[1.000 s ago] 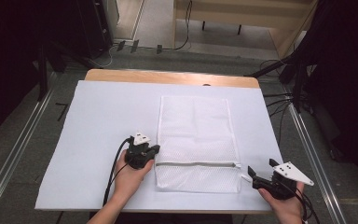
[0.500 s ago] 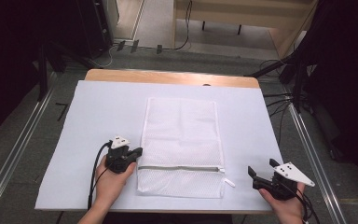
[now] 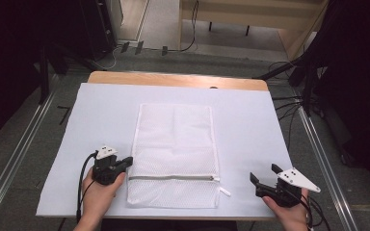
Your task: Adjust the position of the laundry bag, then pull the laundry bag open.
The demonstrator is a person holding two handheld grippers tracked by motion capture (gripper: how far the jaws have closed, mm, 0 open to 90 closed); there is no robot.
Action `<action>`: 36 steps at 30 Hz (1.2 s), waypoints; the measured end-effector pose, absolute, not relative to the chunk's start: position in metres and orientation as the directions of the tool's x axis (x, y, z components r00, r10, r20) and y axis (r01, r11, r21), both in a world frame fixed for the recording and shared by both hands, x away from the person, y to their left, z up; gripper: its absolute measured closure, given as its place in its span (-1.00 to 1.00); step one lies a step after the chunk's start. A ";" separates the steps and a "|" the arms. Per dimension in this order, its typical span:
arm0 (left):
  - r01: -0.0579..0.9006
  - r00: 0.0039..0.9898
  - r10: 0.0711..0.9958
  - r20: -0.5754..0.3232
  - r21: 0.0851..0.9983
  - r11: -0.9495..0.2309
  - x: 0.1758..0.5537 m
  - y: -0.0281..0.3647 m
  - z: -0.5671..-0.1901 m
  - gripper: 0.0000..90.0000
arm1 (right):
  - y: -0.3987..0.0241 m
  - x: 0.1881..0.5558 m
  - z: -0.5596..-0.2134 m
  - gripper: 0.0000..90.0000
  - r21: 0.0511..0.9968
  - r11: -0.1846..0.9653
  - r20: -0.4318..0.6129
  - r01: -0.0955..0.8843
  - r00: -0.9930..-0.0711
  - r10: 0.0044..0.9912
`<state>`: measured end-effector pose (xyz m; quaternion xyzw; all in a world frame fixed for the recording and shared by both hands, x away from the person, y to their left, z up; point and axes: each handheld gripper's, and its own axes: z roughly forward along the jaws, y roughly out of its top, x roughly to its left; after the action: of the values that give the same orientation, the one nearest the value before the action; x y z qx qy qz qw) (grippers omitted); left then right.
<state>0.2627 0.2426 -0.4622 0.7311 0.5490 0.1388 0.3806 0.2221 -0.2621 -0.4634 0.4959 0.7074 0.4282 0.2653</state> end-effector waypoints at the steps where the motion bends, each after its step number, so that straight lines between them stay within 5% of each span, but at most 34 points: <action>1: 0.697 0.364 0.906 -0.215 0.708 -0.112 0.262 0.244 -0.462 0.99 | -0.259 0.221 -0.463 -0.65 0.869 0.133 0.061 0.476 -0.371 0.927; 2: 0.692 0.369 0.905 -0.213 0.713 -0.114 0.261 0.244 -0.462 0.99 | -0.259 0.221 -0.463 -0.65 0.869 0.133 0.061 0.476 -0.371 0.927; 3: 0.670 0.362 0.905 -0.222 0.737 -0.088 0.260 0.248 -0.461 0.66 | -0.257 0.221 -0.463 -0.64 0.871 0.129 0.072 0.475 -0.382 0.921; 5: 0.654 0.360 0.905 -0.226 0.753 -0.072 0.260 0.250 -0.459 0.36 | -0.253 0.220 -0.463 -0.64 0.872 0.140 0.070 0.469 -0.403 0.913; 9: 0.596 0.373 0.899 -0.228 0.802 -0.044 0.258 0.250 -0.450 0.13 | -0.242 0.215 -0.463 -0.57 0.874 0.157 0.066 0.460 -0.433 0.899; 15: 0.561 0.462 0.854 -0.239 0.825 -0.073 0.256 0.233 -0.445 0.04 | -0.224 0.211 -0.464 -0.53 0.850 0.190 0.110 0.492 -0.517 0.849; 36: 0.511 0.686 0.684 -0.245 0.832 -0.214 0.243 0.155 -0.438 -0.06 | -0.198 0.207 -0.462 -0.22 0.825 0.200 0.152 0.529 -0.547 0.823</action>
<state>0.2428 0.1552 -0.4379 0.7742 0.3861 0.0878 0.4938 0.2066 -0.1982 -0.4623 0.4465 0.7569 0.4481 0.1641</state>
